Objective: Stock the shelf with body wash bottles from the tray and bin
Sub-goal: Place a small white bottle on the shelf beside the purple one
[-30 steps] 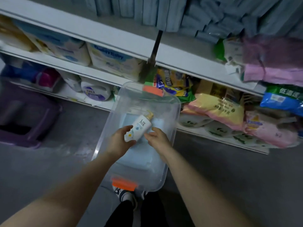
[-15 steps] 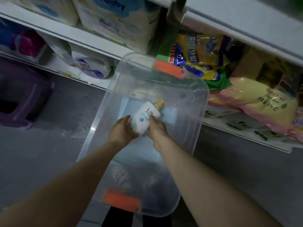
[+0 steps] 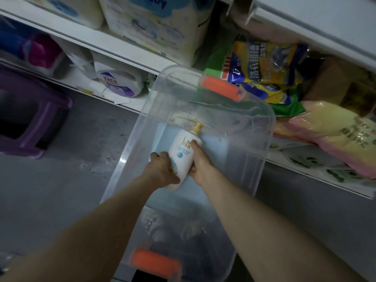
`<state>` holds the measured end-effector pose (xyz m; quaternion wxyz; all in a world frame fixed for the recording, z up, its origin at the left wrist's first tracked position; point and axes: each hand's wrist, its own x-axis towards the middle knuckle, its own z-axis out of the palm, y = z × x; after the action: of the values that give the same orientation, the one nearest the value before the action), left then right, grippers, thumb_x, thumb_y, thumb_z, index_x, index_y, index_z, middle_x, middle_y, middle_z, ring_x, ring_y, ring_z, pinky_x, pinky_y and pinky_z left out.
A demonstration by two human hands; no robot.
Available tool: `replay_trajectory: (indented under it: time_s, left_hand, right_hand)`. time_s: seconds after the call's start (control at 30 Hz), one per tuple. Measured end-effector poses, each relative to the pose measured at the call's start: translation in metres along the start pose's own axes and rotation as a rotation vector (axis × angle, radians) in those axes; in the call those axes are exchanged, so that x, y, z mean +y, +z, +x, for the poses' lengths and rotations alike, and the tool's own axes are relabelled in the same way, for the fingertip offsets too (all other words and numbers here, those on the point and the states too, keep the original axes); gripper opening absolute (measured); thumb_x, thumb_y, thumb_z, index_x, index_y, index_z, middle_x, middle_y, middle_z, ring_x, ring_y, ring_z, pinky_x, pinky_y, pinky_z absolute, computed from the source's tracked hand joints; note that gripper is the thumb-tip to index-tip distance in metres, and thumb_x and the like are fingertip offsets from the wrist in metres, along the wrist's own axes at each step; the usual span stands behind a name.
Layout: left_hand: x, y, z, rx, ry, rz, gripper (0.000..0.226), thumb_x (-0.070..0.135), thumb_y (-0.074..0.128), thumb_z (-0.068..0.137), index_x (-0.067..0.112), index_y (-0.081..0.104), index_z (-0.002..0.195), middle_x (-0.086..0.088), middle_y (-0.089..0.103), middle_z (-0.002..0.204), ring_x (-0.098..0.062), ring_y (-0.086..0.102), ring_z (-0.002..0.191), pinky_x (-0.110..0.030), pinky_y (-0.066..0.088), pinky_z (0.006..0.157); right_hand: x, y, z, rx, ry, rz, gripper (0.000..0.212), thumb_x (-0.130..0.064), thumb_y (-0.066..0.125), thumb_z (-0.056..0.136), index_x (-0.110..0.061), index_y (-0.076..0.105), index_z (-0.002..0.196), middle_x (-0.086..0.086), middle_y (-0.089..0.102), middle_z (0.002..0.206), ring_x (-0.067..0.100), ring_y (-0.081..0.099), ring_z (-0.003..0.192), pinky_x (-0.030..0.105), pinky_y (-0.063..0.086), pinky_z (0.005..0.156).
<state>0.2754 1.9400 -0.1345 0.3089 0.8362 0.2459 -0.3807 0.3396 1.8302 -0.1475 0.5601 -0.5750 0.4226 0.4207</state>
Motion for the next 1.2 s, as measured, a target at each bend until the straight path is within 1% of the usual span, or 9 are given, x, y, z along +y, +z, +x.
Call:
replay_trajectory:
  time_s: [0.17,0.27,0.43,0.53,0.63,0.77,0.87,1.03,1.2]
  left_hand:
    - [-0.006,0.01,-0.014,-0.089,-0.04,-0.176,0.072,0.032,0.087,0.063,0.009,0.043,0.116,-0.011,0.051,0.12,-0.029,0.057,0.102,-0.029,0.045,0.079]
    - [-0.005,0.014,-0.027,-0.114,-0.03,-0.308,0.068,0.029,0.087,0.064,0.011,0.04,0.109,-0.001,0.055,0.101,-0.02,0.055,0.089,-0.027,0.041,0.063]
    - [0.006,0.005,-0.065,-0.02,-0.006,-0.572,0.078,0.013,0.092,0.054,0.011,0.039,0.111,-0.008,0.059,0.108,-0.021,0.062,0.094,-0.034,0.052,0.075]
    - [0.011,-0.009,-0.089,-0.009,0.085,-0.542,0.092,0.039,0.095,0.035,0.019,0.049,0.113,-0.003,0.064,0.11,-0.018,0.065,0.099,-0.042,0.057,0.083]
    - [0.022,-0.026,-0.121,0.011,0.17,-0.48,0.093,0.055,0.09,0.034,0.032,0.05,0.115,0.001,0.063,0.111,-0.019,0.061,0.105,-0.044,0.056,0.086]
    - [0.051,-0.058,-0.183,-0.038,0.267,-0.555,0.075,0.035,0.09,0.061,0.025,0.049,0.123,0.003,0.065,0.109,-0.016,0.064,0.099,-0.034,0.055,0.077]
    - [0.073,-0.076,-0.219,-0.085,0.371,-0.592,0.052,0.018,0.082,0.076,0.025,0.052,0.119,0.005,0.068,0.106,-0.008,0.066,0.093,-0.027,0.057,0.076]
    - [0.116,-0.097,-0.264,-0.068,0.522,-0.552,0.063,0.017,0.084,0.073,0.02,0.05,0.126,0.004,0.066,0.107,-0.007,0.064,0.091,-0.021,0.054,0.069]
    - [0.168,-0.119,-0.304,-0.11,0.691,-0.472,0.063,0.024,0.086,0.07,0.022,0.054,0.124,0.002,0.07,0.108,-0.013,0.068,0.097,-0.031,0.058,0.082]
  right_hand:
    - [0.008,-0.012,-0.011,-0.037,0.023,-0.085,0.033,-0.039,0.061,0.095,-0.01,0.065,0.113,0.013,0.071,0.111,0.029,0.07,0.095,0.033,0.055,0.068]
    - [0.009,-0.017,-0.019,-0.047,-0.004,-0.161,0.046,-0.044,0.067,0.089,-0.008,0.067,0.117,0.01,0.075,0.106,0.026,0.073,0.089,0.035,0.058,0.073]
    - [0.004,-0.032,-0.058,-0.099,-0.04,-0.134,0.043,-0.052,0.066,0.089,-0.014,0.069,0.109,0.007,0.075,0.099,0.023,0.072,0.085,0.031,0.054,0.067]
    - [-0.001,-0.04,-0.098,-0.139,-0.068,-0.096,0.039,-0.053,0.063,0.091,-0.016,0.069,0.104,0.006,0.074,0.097,0.022,0.07,0.085,0.033,0.054,0.071]
    - [-0.01,-0.048,-0.145,-0.172,-0.117,-0.046,0.034,-0.049,0.062,0.093,-0.016,0.069,0.097,0.006,0.074,0.092,0.023,0.07,0.086,0.041,0.057,0.087]
    - [-0.024,-0.062,-0.211,-0.19,-0.196,-0.019,0.033,-0.049,0.062,0.093,-0.017,0.068,0.098,0.002,0.074,0.087,0.021,0.069,0.083,0.041,0.054,0.086]
    - [-0.033,-0.077,-0.254,-0.196,-0.272,-0.004,0.033,-0.051,0.062,0.093,-0.019,0.067,0.1,0.005,0.073,0.096,0.022,0.069,0.088,0.042,0.054,0.091]
    - [-0.047,-0.111,-0.314,-0.191,-0.452,0.021,0.044,-0.052,0.064,0.091,-0.019,0.065,0.119,0.005,0.073,0.111,0.022,0.07,0.099,0.039,0.058,0.083]
    - [-0.067,-0.151,-0.373,-0.124,-0.664,-0.002,0.049,-0.051,0.066,0.09,-0.015,0.064,0.124,0.005,0.075,0.111,0.026,0.07,0.104,0.048,0.054,0.095]
